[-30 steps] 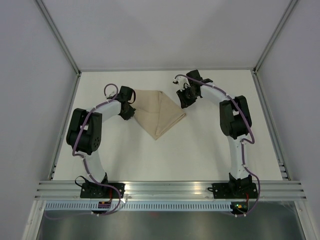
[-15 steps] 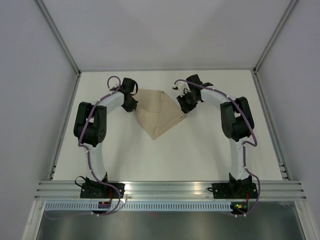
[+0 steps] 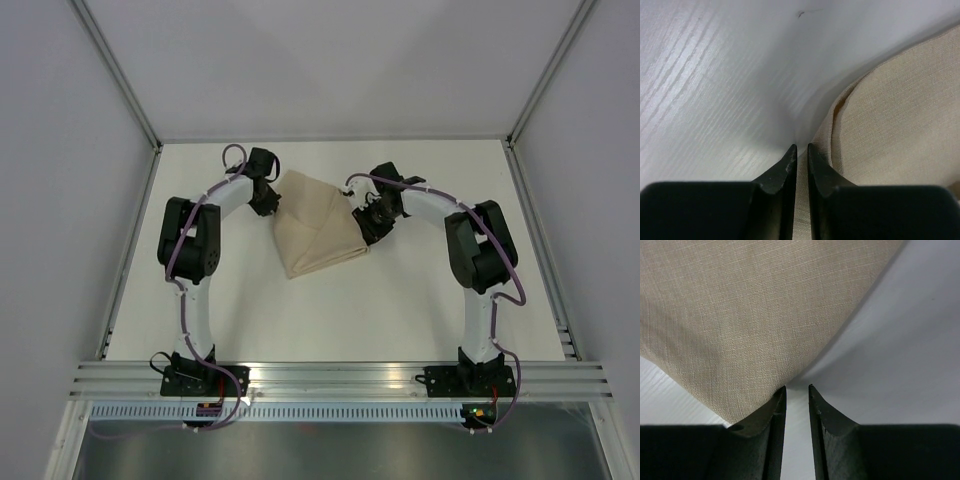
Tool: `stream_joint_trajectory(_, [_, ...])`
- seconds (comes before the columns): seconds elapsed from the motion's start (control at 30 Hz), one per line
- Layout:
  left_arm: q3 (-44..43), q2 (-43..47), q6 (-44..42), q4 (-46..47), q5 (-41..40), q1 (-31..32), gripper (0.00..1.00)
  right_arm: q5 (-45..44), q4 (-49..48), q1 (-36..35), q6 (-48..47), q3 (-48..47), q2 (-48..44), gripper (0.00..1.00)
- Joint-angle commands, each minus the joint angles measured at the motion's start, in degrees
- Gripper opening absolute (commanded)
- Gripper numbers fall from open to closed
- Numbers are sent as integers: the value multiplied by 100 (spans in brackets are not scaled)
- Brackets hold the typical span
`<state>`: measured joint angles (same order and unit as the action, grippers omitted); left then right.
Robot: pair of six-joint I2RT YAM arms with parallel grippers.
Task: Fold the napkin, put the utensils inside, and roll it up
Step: Adjust the napkin at the center of the board.
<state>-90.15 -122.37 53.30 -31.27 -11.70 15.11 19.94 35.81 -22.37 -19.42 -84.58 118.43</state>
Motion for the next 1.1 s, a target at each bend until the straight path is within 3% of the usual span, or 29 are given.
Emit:
stream_joint_trajectory(0.0, [-292, -278, -337, -99, 274, -17, 18, 150, 154, -162, -44, 160, -434, 31])
stream_joint_trajectory(0.53, [-1145, -798, -654, -178, 625, 27, 21, 238, 58, -426, 158, 617, -690, 30])
stream_joint_trajectory(1.07, [-1540, -833, -882, -55, 915, -96, 37, 97, 75, -531, 131, 1171, -1182, 30])
